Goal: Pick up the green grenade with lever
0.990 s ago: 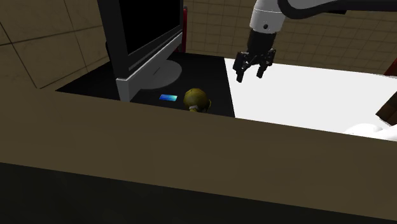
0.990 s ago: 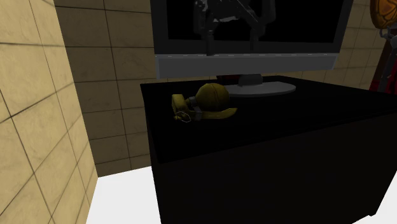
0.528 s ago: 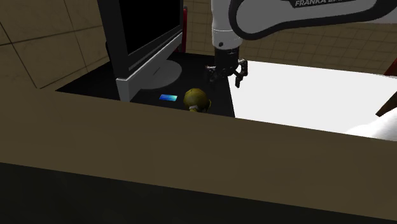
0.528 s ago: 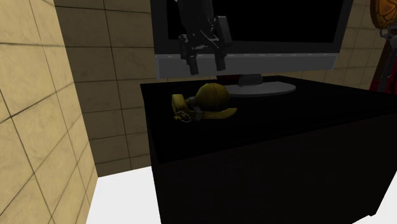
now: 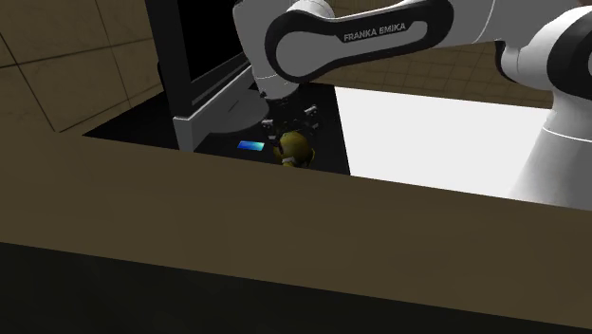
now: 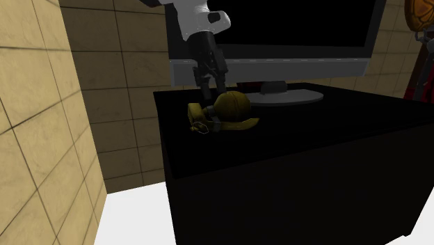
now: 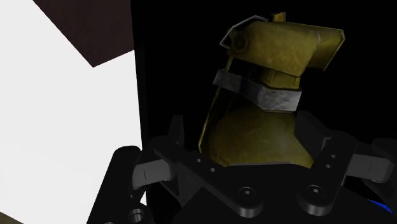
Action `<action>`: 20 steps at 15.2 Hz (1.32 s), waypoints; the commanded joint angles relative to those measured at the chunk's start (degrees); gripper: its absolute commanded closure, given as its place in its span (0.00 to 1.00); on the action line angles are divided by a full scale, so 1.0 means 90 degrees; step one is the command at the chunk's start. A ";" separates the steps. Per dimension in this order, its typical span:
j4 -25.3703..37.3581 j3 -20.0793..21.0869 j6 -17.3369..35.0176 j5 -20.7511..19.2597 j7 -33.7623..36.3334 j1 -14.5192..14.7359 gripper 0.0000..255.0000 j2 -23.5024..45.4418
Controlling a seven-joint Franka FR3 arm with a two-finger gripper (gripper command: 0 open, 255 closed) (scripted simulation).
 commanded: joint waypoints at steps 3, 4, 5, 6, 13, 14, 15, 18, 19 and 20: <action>0.0336 -0.0049 -0.0092 -0.0335 0.0541 0.0239 0.00 0.0636; 0.0264 -0.0054 -0.0014 -0.0341 0.0562 0.0234 0.00 0.0646; 0.0193 -0.0058 0.0064 -0.0349 0.0582 0.0229 0.00 0.0658; 0.0124 -0.0062 0.0140 -0.0358 0.0604 0.0225 0.00 0.0672; -0.0033 -0.0077 0.0332 -0.0392 0.0659 0.0218 1.00 0.0727; -0.0043 -0.0076 0.0338 -0.0389 0.0659 0.0216 1.00 0.0720; -0.0031 -0.0076 0.0332 -0.0392 0.0663 0.0221 1.00 0.0729; -0.0021 -0.0078 0.0329 -0.0397 0.0663 0.0223 1.00 0.0738; -0.0028 -0.0077 0.0334 -0.0396 0.0664 0.0223 1.00 0.0736; -0.0046 -0.0073 0.0334 -0.0385 0.0661 0.0216 1.00 0.0714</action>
